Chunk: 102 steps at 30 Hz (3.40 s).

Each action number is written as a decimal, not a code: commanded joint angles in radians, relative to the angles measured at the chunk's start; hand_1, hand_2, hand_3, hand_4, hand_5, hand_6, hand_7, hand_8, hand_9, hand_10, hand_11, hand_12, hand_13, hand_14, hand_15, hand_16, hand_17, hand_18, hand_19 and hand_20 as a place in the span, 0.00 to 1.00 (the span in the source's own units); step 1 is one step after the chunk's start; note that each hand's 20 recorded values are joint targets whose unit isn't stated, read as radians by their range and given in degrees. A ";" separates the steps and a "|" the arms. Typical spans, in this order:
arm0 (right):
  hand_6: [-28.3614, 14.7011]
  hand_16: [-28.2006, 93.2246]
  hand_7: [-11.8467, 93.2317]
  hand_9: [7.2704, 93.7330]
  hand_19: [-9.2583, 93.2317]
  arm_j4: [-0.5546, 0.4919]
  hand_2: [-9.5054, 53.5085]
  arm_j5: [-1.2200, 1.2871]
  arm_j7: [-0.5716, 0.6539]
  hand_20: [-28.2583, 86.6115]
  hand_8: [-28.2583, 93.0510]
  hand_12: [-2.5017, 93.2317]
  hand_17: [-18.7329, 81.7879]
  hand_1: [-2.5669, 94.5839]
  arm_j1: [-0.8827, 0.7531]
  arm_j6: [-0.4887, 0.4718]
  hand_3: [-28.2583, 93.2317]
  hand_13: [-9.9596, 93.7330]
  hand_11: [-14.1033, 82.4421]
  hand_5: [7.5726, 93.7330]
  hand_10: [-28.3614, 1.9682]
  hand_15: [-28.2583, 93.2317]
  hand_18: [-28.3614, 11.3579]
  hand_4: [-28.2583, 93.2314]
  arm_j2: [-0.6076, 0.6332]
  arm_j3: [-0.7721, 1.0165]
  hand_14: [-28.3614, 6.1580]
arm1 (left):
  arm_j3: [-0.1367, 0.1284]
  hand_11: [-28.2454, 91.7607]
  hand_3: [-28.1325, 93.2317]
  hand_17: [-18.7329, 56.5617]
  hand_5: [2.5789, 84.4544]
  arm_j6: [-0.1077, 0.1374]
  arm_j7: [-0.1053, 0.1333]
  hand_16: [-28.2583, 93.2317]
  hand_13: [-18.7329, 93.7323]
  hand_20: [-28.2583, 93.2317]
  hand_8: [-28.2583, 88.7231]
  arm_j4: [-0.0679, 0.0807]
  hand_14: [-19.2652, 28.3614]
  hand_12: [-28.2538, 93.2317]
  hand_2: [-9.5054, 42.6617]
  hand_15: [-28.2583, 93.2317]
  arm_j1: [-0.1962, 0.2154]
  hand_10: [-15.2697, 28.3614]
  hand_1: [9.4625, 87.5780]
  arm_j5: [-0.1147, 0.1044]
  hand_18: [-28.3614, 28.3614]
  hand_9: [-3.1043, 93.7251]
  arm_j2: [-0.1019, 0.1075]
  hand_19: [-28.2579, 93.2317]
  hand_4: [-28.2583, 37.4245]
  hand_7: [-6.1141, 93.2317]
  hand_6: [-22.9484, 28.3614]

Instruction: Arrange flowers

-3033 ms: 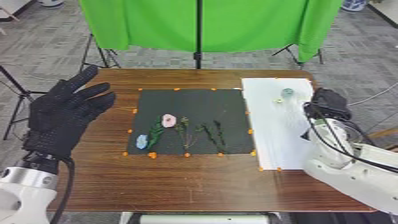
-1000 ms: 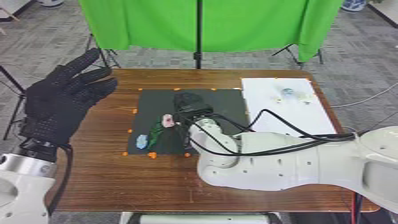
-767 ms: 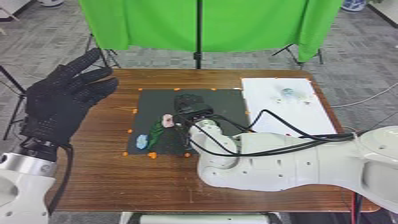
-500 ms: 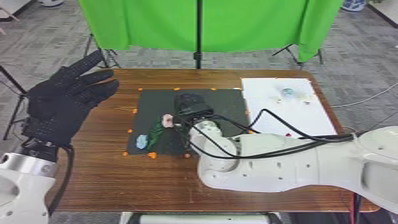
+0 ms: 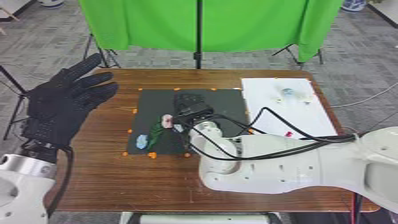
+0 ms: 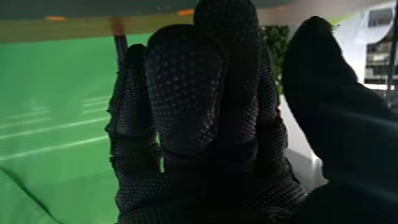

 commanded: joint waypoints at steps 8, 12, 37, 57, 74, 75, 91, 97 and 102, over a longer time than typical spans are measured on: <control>0.68 0.38 0.26 0.93 0.96 -0.102 0.00 0.004 -0.028 0.28 0.13 0.20 0.51 0.42 -0.009 0.006 0.86 0.89 0.41 0.72 0.61 0.72 0.24 0.00 0.299 0.241 0.66 | -0.042 0.47 0.86 0.13 0.38 0.060 0.017 0.15 0.36 0.36 0.16 -0.043 0.99 0.32 0.33 0.66 0.133 0.82 0.15 -0.003 0.96 0.34 -0.053 0.72 0.00 0.21 0.61; 0.64 0.37 0.25 0.88 0.95 -0.072 0.00 0.086 -0.050 0.28 0.13 0.19 0.49 0.41 -0.067 -0.054 0.86 0.86 0.39 0.66 0.59 0.72 0.22 0.00 0.372 0.330 0.63 | -0.037 0.47 0.86 0.13 0.38 0.067 0.016 0.15 0.36 0.36 0.16 -0.046 0.99 0.32 0.33 0.66 0.131 0.82 0.15 -0.002 0.96 0.34 -0.061 0.72 0.00 0.21 0.61; 0.66 0.35 0.23 0.80 0.93 0.046 0.00 0.200 0.003 0.29 0.14 0.18 0.47 0.37 -0.141 -0.277 0.86 0.83 0.39 0.45 0.49 0.74 0.19 0.00 0.515 0.350 0.58 | 0.003 0.47 0.86 0.13 0.38 0.053 0.001 0.15 0.36 0.36 0.16 -0.028 0.99 0.32 0.33 0.66 0.079 0.82 0.15 -0.006 0.96 0.34 -0.052 0.72 0.00 0.21 0.61; 0.77 0.35 0.25 0.77 0.91 0.100 0.00 0.197 -0.045 0.30 0.13 0.18 0.46 0.39 -0.092 -0.260 0.86 0.81 0.38 0.41 0.49 0.75 0.20 0.00 0.478 0.236 0.58 | 0.025 0.47 0.86 0.13 0.38 0.030 -0.025 0.15 0.36 0.36 0.15 -0.014 0.99 0.32 0.33 0.66 0.037 0.82 0.15 -0.002 0.96 0.34 -0.051 0.72 0.00 0.21 0.61; 0.81 0.39 0.27 1.00 0.87 0.109 0.00 0.011 -0.105 0.38 0.24 0.33 0.49 0.61 -0.057 0.009 0.74 0.89 0.25 0.91 0.81 0.72 0.33 0.00 0.448 0.057 0.78 | 0.034 0.47 0.86 0.13 0.38 0.044 0.006 0.15 0.36 0.36 0.15 0.000 0.99 0.32 0.33 0.66 0.076 0.82 0.15 -0.024 0.95 0.34 -0.074 0.72 0.00 0.21 0.61; 0.81 0.39 0.27 1.00 0.87 0.102 0.00 0.001 -0.101 0.38 0.24 0.33 0.50 0.61 -0.062 0.024 0.74 0.89 0.25 0.91 0.81 0.72 0.33 0.00 0.447 0.063 0.79 | 0.029 0.47 0.86 0.13 0.38 0.044 0.009 0.15 0.36 0.36 0.15 0.000 0.99 0.32 0.33 0.66 0.086 0.82 0.15 -0.023 0.95 0.34 -0.078 0.72 0.00 0.21 0.61; 0.78 0.40 0.27 1.00 0.88 -0.060 0.00 -0.055 -0.195 0.38 0.25 0.32 0.50 0.58 0.017 0.130 0.79 0.89 0.28 0.92 0.78 0.73 0.34 0.00 0.266 0.013 0.78 | -0.005 0.47 0.86 0.13 0.37 0.059 0.036 0.15 0.36 0.36 0.16 -0.013 0.99 0.32 0.33 0.66 0.167 0.81 0.14 -0.032 0.96 0.33 -0.115 0.72 0.00 0.21 0.61; 0.78 0.40 0.27 1.00 0.88 -0.033 0.00 -0.043 -0.189 0.38 0.25 0.32 0.49 0.57 0.000 0.098 0.80 0.89 0.28 0.92 0.78 0.73 0.34 0.00 0.185 0.000 0.78 | 0.017 0.47 0.86 0.13 0.37 0.053 0.038 0.15 0.36 0.36 0.16 -0.005 0.99 0.32 0.33 0.66 0.139 0.82 0.14 -0.031 0.96 0.33 -0.102 0.72 0.00 0.21 0.61; 0.78 0.40 0.27 1.00 0.88 -0.014 0.00 -0.017 -0.192 0.38 0.25 0.32 0.49 0.56 0.004 0.088 0.81 0.89 0.28 0.91 0.78 0.73 0.34 0.00 0.160 -0.031 0.77 | 0.011 0.47 0.86 0.13 0.37 0.063 0.038 0.15 0.36 0.36 0.16 -0.003 0.99 0.32 0.33 0.66 0.144 0.81 0.14 -0.033 0.96 0.33 -0.105 0.72 0.00 0.21 0.61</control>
